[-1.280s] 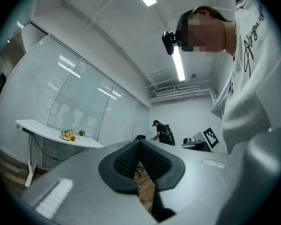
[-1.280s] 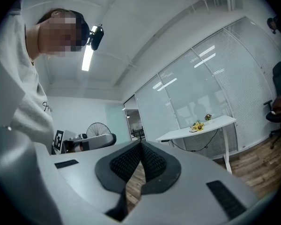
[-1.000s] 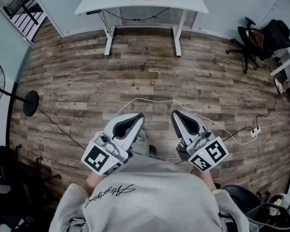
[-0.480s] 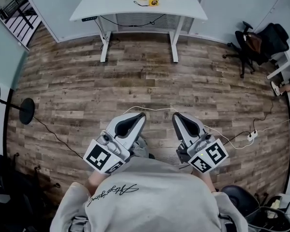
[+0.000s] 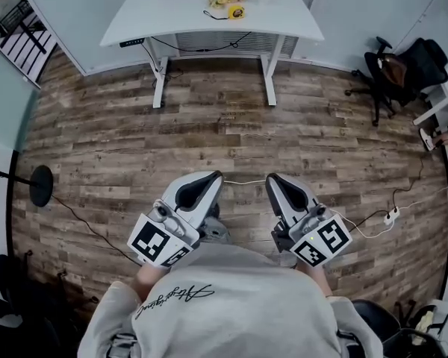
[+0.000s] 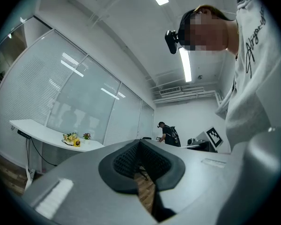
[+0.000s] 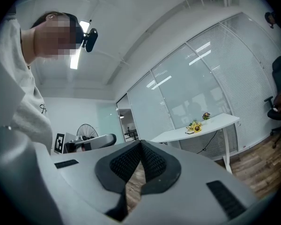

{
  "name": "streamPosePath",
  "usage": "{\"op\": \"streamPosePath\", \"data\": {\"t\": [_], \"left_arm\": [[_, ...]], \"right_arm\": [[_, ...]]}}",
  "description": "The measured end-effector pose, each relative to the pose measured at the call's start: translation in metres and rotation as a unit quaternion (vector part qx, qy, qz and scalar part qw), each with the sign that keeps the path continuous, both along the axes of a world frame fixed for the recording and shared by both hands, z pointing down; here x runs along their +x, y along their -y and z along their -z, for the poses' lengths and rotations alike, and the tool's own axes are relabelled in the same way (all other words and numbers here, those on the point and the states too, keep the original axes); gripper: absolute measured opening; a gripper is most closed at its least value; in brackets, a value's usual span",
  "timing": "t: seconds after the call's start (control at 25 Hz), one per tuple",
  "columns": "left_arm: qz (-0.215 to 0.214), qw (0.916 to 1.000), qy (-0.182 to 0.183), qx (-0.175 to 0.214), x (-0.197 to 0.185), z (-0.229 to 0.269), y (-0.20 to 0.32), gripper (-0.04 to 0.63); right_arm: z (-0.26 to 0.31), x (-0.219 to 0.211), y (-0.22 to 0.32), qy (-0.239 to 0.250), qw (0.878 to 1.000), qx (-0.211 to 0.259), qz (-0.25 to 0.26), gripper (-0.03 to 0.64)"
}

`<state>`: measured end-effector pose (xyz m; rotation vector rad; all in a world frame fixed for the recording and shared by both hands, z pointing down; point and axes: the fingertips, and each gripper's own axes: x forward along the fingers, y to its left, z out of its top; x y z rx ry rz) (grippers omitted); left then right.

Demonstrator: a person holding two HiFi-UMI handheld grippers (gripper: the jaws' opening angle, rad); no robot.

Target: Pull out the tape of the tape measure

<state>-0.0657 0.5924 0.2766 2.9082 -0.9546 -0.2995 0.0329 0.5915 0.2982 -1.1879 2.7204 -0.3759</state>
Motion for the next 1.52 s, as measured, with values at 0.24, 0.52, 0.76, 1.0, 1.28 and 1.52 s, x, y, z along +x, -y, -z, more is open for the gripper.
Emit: {"op": "streamPosePath", "data": {"t": [0.24, 0.52, 0.76, 1.0, 1.28, 1.52], "left_arm": [[0.007, 1.0000, 0.003, 0.003, -0.014, 0.003, 0.041, 0.000], [0.014, 0.9998, 0.012, 0.007, -0.030, 0.003, 0.077, 0.000], [0.009, 0.9998, 0.018, 0.005, -0.042, 0.002, 0.106, 0.000], [-0.005, 0.9997, 0.023, 0.007, -0.057, 0.001, 0.131, 0.000], [-0.028, 0.9993, 0.025, 0.003, -0.062, -0.004, 0.165, 0.000], [-0.031, 0.9995, 0.008, 0.002, -0.069, -0.004, 0.182, 0.334]], "right_arm": [[0.005, -0.010, 0.040, -0.001, 1.000, 0.001, -0.001, 0.000], [0.007, -0.021, 0.075, -0.018, 1.000, 0.009, -0.007, 0.000], [0.009, -0.033, 0.103, -0.026, 0.999, 0.015, -0.013, 0.000], [0.009, -0.046, 0.130, -0.027, 0.999, 0.018, -0.027, 0.000], [0.007, -0.051, 0.158, -0.055, 0.996, 0.028, -0.058, 0.000], [0.010, -0.046, 0.174, -0.056, 0.990, 0.039, -0.124, 0.370]]}}
